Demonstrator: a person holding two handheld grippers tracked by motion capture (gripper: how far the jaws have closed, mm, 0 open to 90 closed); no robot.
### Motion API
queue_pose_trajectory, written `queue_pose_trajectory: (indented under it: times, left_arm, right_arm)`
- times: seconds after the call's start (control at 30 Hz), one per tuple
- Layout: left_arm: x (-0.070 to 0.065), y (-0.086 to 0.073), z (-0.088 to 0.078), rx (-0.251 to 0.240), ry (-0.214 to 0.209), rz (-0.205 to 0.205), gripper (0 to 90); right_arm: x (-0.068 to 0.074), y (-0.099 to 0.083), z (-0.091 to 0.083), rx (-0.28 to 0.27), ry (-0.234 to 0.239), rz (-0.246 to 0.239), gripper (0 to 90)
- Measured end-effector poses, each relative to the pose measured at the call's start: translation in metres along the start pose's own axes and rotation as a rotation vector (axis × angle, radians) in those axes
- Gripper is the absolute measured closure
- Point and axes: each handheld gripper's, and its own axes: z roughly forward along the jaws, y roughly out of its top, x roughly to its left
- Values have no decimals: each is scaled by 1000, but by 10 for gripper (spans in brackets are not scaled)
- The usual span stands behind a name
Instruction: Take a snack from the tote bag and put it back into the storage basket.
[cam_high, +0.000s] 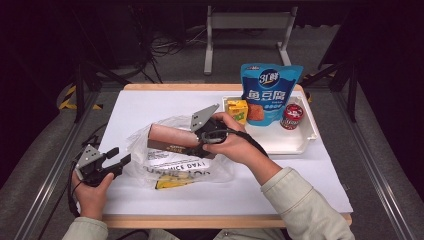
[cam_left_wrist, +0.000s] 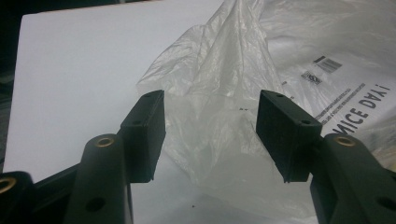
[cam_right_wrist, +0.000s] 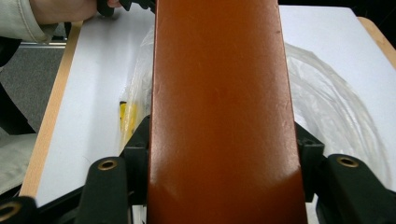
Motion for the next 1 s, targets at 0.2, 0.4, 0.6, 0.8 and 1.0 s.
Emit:
queue_pose_trajectory:
  times: [0.2,0.4,0.6,0.8,1.0]
  left_arm:
    - [0,0,0,-2,2,-3,431]
    - [-1,0,0,-1,1,-5,431]
    - [-1,0,2,-1,-3,0,431]
    - [-1,2,4,-2,-6,1,431]
    - [-2,2,4,-3,-10,-1,429]
  right_arm:
    - [-3,-3,-13,-12,-10,-1,427]
    - [-8,-9,-30,-15,-30,7,427]
    - [-13,-19,-47,-8,-63,18,427]
    - [-19,-28,-63,-16,-94,43,426]
    - [-24,-38,-77,0,-118,61,426]
